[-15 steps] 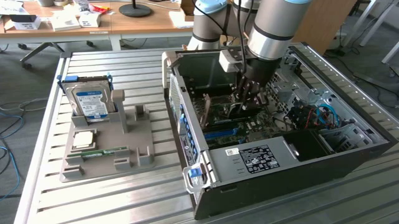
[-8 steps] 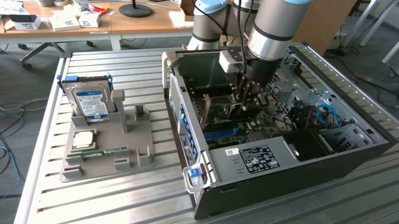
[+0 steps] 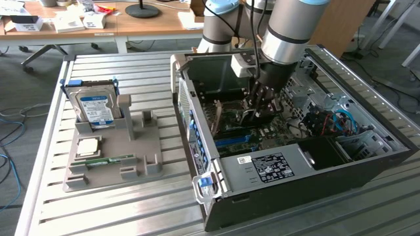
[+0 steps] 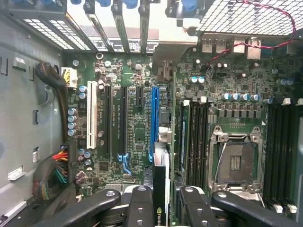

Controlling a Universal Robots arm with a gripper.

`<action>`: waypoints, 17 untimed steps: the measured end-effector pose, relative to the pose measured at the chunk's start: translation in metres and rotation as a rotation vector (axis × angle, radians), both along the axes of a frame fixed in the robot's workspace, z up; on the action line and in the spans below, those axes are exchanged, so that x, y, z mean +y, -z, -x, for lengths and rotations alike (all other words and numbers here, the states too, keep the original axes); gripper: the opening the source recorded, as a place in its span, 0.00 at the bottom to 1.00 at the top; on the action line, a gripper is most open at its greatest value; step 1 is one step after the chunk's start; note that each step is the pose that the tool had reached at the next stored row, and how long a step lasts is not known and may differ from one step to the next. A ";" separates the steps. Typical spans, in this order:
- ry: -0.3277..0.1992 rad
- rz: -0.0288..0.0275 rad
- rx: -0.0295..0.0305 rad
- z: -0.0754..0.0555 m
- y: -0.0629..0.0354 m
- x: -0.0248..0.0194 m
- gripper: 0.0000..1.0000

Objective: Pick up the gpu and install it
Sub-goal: 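Insert the gpu into the slot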

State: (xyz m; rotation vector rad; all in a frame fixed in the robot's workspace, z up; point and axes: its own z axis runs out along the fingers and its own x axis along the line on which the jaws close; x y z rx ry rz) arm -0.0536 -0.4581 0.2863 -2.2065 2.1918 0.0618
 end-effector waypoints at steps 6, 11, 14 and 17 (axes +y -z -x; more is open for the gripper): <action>0.000 0.0000 0.0000 0.000 0.0039 0.0000 0.26; 0.000 0.0004 0.0001 0.000 0.0057 0.0000 0.26; 0.000 0.0002 0.0000 0.001 0.0060 0.0000 0.26; 0.000 0.0001 0.0000 0.002 0.0062 0.0000 0.26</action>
